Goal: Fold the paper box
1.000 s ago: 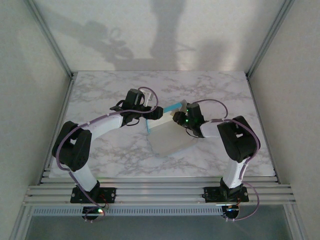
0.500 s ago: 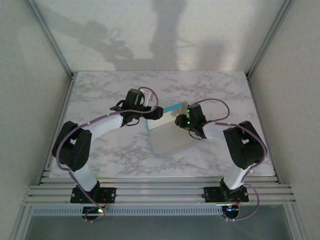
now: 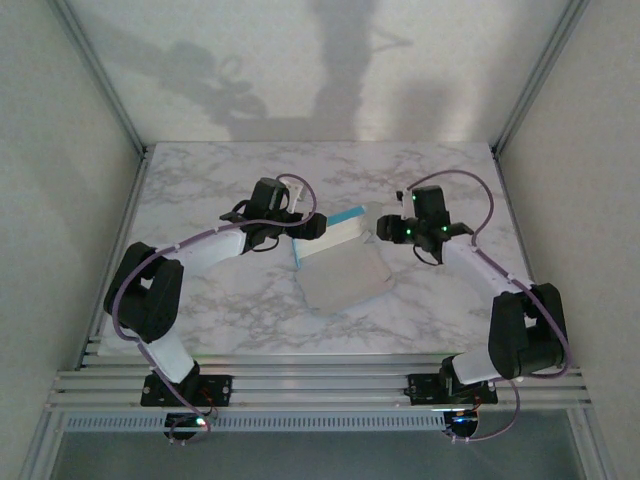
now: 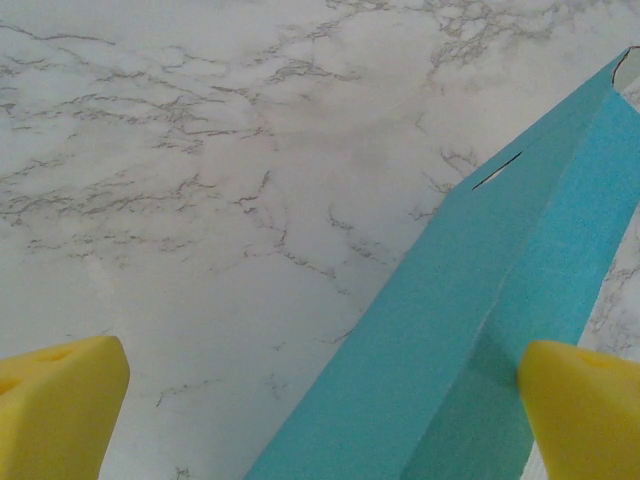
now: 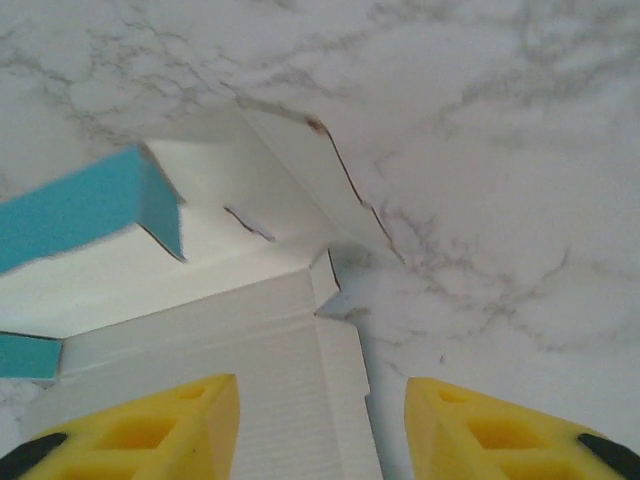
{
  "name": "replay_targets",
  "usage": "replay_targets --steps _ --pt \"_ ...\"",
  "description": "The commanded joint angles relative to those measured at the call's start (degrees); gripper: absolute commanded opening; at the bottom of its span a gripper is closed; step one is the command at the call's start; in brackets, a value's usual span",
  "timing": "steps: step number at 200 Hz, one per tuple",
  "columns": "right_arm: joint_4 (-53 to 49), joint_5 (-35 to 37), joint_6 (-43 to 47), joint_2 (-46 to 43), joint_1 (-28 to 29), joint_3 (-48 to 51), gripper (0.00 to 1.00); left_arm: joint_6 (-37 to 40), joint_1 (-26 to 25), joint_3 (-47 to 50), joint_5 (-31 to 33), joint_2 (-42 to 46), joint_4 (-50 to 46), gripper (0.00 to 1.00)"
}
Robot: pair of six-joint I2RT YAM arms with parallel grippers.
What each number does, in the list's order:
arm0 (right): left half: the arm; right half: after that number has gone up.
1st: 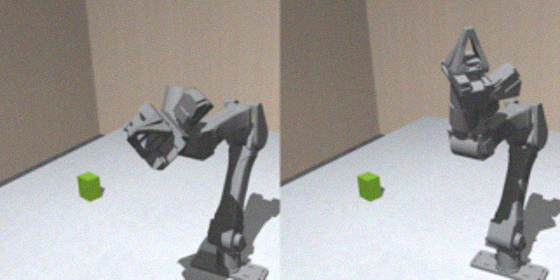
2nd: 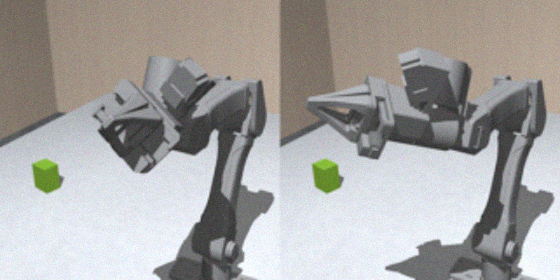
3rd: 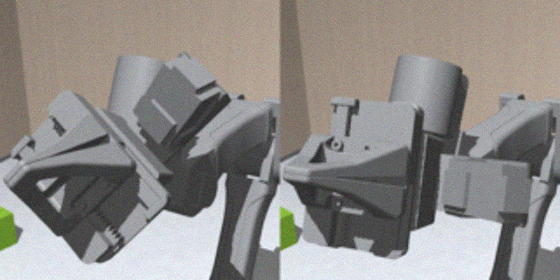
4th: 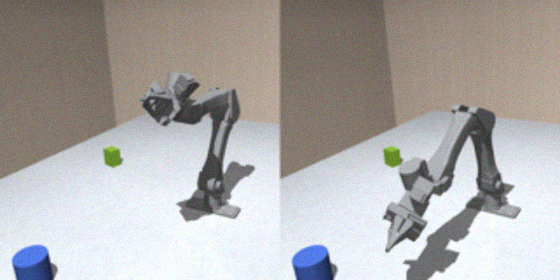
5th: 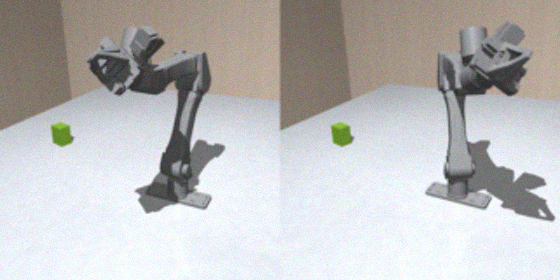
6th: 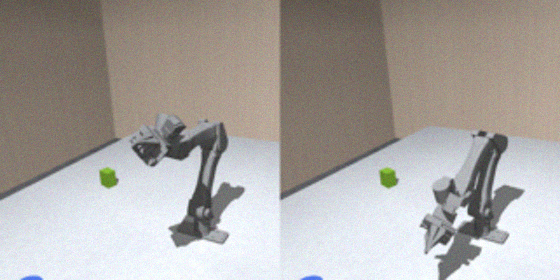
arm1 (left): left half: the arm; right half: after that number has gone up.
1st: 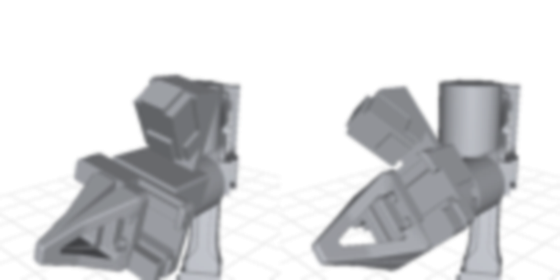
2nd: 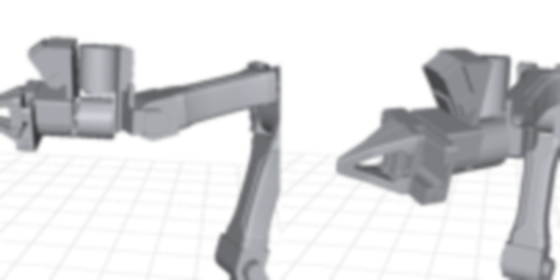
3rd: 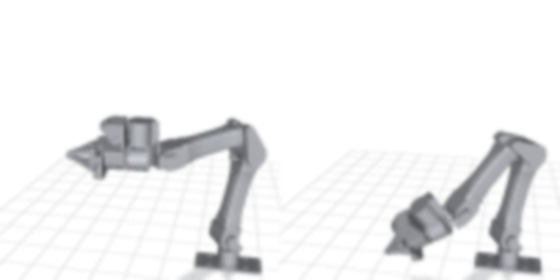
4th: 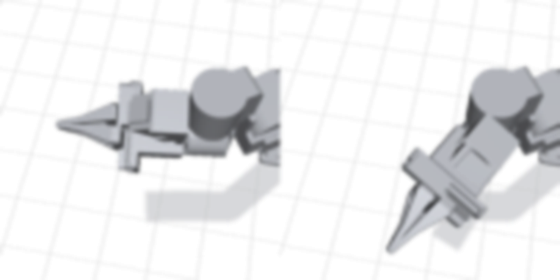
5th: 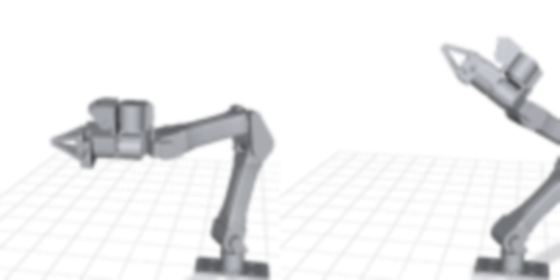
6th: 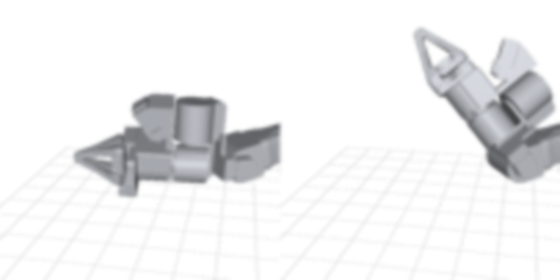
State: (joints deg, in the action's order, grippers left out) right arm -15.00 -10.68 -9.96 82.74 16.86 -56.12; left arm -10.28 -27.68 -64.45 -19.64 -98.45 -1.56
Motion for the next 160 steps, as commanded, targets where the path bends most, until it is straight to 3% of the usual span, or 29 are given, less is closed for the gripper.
replay_targets --steps 1,28,65,160 --pt "-10.8 0.2 12.4 2.9 -0.2 -8.1 0.54 1.2 -0.9 1.1 0.6 -1.1 -3.1 0.99" --pt "-17.6 4.0 18.3 8.9 -0.2 -17.7 0.58 1.4 -0.9 1.0 0.4 -0.9 -3.4 0.99" --pt "-24.8 2.8 22.6 17.1 -0.5 -28.2 0.59 1.6 -0.9 0.9 0.2 -0.8 -3.4 0.99" --pt "-29.3 -2.0 26.0 26.9 -0.1 -38.3 0.54 1.3 -0.9 0.6 0.2 -0.8 -3.7 0.99"
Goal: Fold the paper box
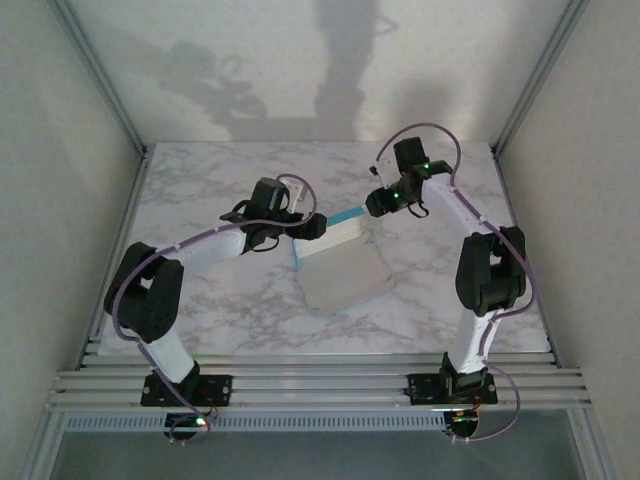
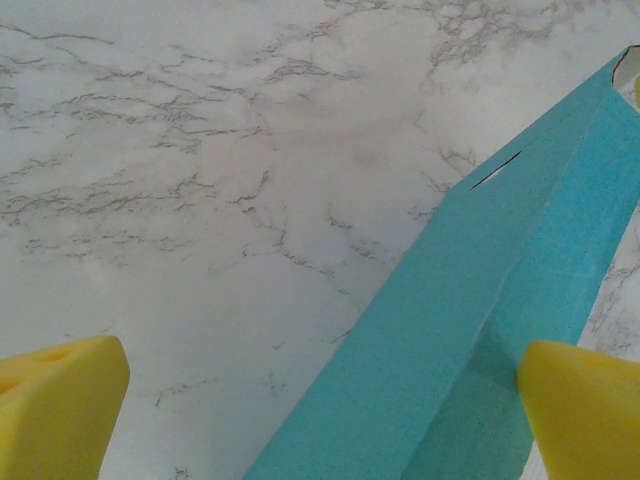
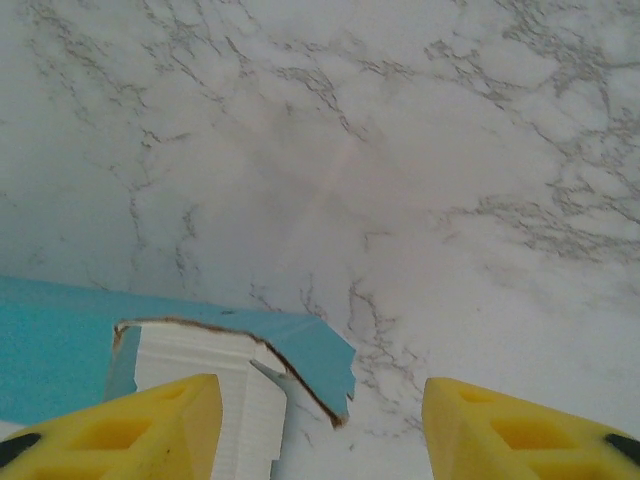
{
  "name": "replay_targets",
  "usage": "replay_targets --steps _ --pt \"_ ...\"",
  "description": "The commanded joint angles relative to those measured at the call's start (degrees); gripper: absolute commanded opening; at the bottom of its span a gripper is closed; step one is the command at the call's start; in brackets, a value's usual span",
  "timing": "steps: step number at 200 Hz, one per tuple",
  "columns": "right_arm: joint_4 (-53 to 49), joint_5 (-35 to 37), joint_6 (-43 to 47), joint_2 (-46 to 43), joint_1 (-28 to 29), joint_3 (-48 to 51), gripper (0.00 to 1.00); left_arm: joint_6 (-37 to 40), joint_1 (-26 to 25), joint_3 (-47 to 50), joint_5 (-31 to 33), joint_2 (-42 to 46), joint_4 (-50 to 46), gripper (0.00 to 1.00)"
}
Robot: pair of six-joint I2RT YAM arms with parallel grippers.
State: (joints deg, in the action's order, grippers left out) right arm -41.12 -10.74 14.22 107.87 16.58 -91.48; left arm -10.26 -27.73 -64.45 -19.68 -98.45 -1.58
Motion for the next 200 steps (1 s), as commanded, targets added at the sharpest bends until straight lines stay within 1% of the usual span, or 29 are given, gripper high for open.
replay_targets --steps 1,29,43,62,94,132,166,200 --pt "-3.2 -1.9 1.9 1.9 0.1 -3.0 0.54 1.3 -0.9 0.6 0.3 -0.8 -3.7 0.99" --pt "-3.7 -1.3 2.2 2.5 0.8 -4.1 0.52 0.9 -1.0 0.8 0.2 -1.2 -3.4 0.99" --pt "-3.8 -1.2 2.0 2.3 1.0 -3.8 0.47 0.8 -1.0 0.9 0.3 -1.2 -3.3 0.99" --pt "-3.4 -1.5 1.9 1.4 1.3 -2.9 0.43 0.8 -1.0 0.8 0.3 -1.2 -3.1 0.99" --pt "-3.9 -1.9 1.4 0.9 1.9 -2.6 0.32 0.8 -1.0 0.7 0.2 -1.5 -3.0 0.99" --pt "-3.3 1.1 0.6 -0.8 2.6 -0.2 0.19 0.8 -1.0 1.0 0.5 -1.2 -2.9 0.99" --pt "-2.0 1.5 -0.3 -3.5 2.9 3.0 0.12 0.8 -1.0 1.1 0.3 -1.3 -2.8 0.99" --pt "-2.2 1.7 -1.0 -5.4 3.5 3.7 0.05 0.7 -1.0 0.9 0.4 -1.1 -2.9 0.99"
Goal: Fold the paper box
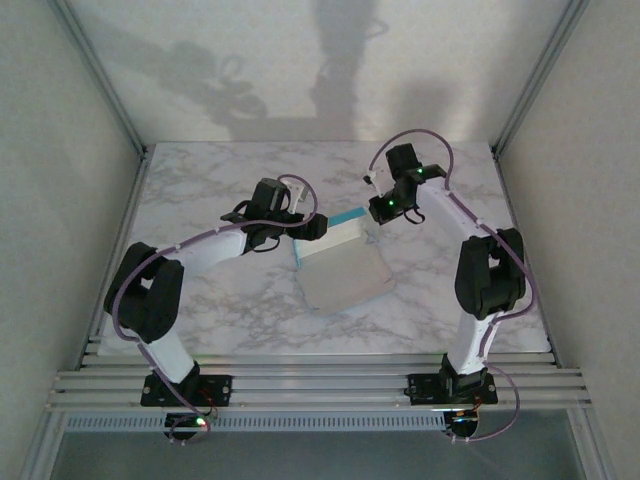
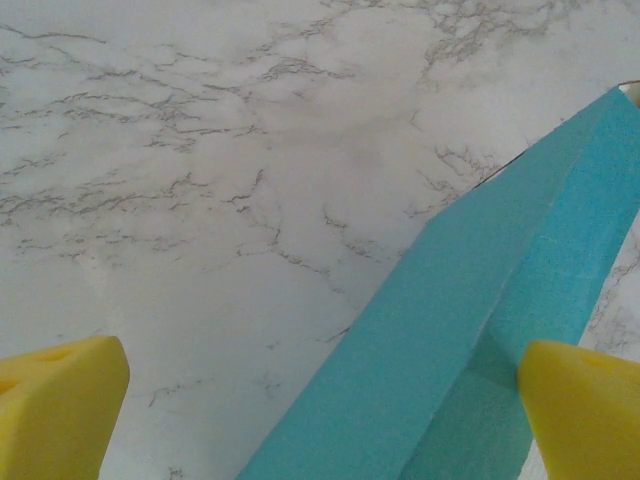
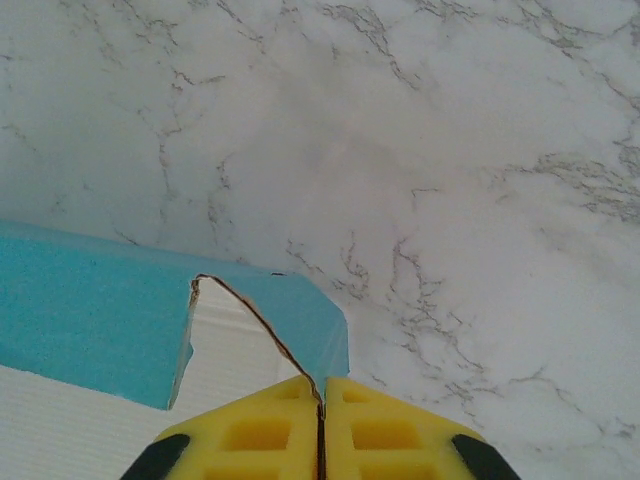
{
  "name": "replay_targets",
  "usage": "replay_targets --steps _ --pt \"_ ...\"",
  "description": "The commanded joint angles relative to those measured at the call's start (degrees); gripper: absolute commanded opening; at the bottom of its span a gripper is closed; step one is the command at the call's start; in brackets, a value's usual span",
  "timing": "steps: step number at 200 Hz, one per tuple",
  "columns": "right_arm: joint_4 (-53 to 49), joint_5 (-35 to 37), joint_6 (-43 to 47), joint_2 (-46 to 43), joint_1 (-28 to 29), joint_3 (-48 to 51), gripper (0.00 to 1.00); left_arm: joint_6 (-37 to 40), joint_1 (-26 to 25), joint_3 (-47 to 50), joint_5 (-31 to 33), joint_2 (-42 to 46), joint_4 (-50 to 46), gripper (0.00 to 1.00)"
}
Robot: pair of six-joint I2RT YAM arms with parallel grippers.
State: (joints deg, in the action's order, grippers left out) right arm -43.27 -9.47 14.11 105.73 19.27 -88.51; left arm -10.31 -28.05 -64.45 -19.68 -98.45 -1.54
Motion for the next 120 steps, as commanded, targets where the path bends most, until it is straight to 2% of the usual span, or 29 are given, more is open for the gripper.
replay_targets --steps 1,52,120 --pt "-0.1 0.5 -0.9 -3.3 0.9 0.8 0.05 0.7 -0.7 0.9 0.4 -1.1 -3.0 0.99" --pt "-1.6 0.2 -3.0 -5.5 2.9 1.6 0.00 0.6 -0.9 0.9 0.8 -1.2 -3.1 0.99" --pt "-0.8 -1.4 -7.4 -7.9 5.0 5.1 0.01 0.4 -1.3 -0.2 0.8 -1.3 -3.4 0.99"
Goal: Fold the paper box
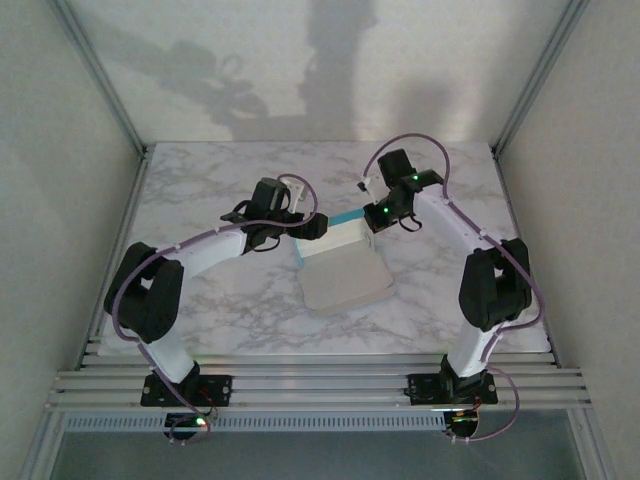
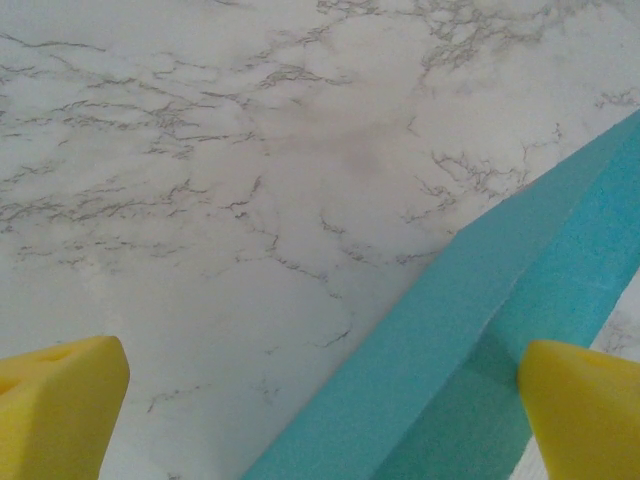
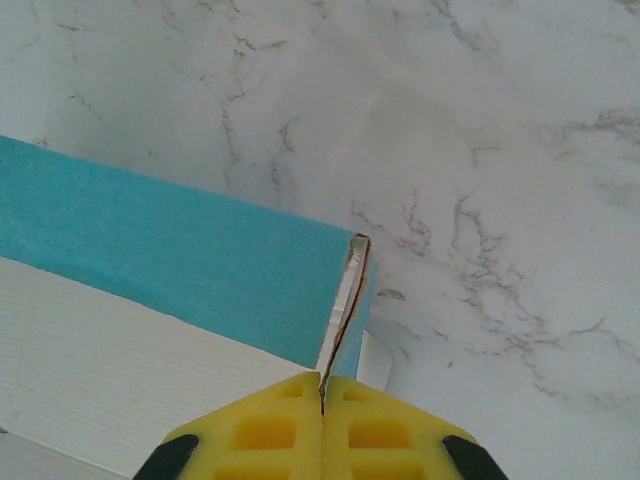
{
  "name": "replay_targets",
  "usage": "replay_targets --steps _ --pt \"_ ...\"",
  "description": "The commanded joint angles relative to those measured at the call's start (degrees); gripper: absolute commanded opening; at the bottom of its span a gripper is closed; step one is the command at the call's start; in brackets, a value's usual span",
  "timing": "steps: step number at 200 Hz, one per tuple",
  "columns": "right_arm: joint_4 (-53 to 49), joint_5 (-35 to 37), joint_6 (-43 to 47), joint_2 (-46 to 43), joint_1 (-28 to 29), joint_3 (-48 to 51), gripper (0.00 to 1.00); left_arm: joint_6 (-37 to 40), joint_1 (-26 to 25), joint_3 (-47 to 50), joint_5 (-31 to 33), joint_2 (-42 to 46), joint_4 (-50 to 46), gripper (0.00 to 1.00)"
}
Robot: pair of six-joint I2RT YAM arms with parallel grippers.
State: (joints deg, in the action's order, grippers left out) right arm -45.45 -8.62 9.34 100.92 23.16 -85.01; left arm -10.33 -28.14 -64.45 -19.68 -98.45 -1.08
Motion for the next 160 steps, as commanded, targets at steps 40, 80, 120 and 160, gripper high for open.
replay_targets --steps 40,80,120,160 --pt "4.4 0.8 -6.0 -3.6 1.4 6.3 0.00 -0.7 -1.7 -0.4 -0.8 -0.1 -3.6 0.99" --pt "9.3 3.4 -9.8 -6.2 1.5 12.2 0.00 -1.3 -1.8 0.3 -1.5 1.4 -3.3 0.99" --pt "12.4 4.1 -11.1 -8.1 1.9 15.4 0.00 -1.8 -2.1 1.6 -1.6 2.3 -2.9 0.99" --pt "14.2 0.9 -9.8 -8.7 2.3 17.2 0.00 -1.5 -2.1 0.6 -3.5 2.9 -2.9 0.99"
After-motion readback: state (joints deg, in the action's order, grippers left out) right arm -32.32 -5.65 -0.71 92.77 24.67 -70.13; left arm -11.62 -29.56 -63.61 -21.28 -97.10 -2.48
